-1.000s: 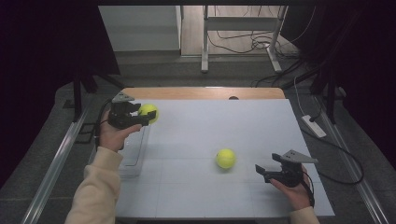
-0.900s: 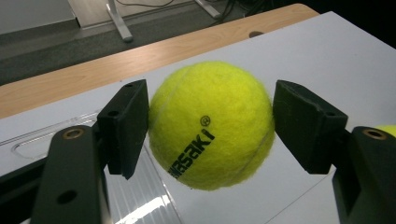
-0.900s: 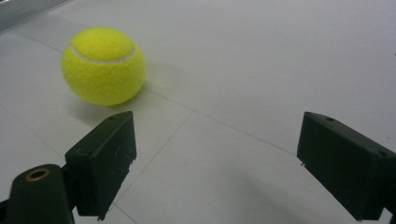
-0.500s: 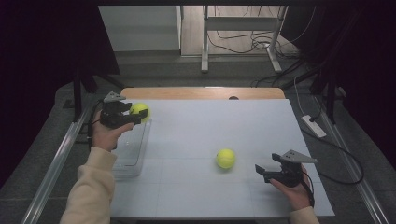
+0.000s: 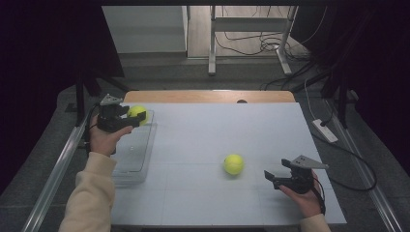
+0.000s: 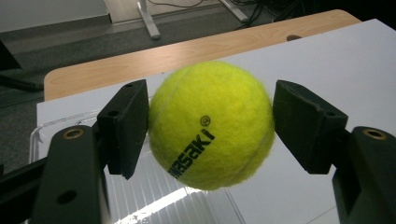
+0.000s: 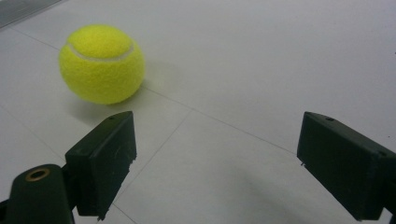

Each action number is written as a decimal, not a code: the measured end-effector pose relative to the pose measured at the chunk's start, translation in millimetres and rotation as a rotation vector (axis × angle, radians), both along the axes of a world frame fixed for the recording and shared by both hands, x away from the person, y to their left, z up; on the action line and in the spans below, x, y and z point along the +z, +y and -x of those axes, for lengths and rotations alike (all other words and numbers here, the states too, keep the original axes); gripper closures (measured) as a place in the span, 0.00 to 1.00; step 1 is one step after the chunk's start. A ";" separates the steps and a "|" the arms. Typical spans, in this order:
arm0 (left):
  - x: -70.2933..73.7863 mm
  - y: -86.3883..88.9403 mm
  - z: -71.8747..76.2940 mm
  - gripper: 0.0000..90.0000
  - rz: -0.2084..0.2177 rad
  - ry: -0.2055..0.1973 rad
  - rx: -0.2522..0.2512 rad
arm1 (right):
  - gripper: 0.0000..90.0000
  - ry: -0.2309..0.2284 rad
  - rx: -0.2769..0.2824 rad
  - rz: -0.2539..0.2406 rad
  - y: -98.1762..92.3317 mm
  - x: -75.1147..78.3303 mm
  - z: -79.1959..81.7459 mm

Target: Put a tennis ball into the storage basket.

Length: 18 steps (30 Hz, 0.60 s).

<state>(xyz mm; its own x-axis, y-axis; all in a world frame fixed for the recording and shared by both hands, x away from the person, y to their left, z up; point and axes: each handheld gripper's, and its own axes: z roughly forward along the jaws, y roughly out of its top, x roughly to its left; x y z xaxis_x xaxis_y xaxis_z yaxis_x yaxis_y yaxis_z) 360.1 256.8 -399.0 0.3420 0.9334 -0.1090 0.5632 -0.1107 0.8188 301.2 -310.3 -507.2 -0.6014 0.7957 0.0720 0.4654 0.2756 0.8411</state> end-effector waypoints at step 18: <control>-3.6 19.3 -4.3 0.33 0.005 0.007 0.070 | 0.13 0.000 -0.001 0.002 0.2 -0.3 0.2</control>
<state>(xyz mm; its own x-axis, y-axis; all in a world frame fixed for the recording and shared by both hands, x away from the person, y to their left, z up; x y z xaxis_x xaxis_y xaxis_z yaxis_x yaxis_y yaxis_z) 364.3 276.1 -402.7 0.2749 0.9544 -0.1162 0.5752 -0.0664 0.8153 301.0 -310.1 -507.5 -0.6007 0.7964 0.0706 0.4657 0.2767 0.8405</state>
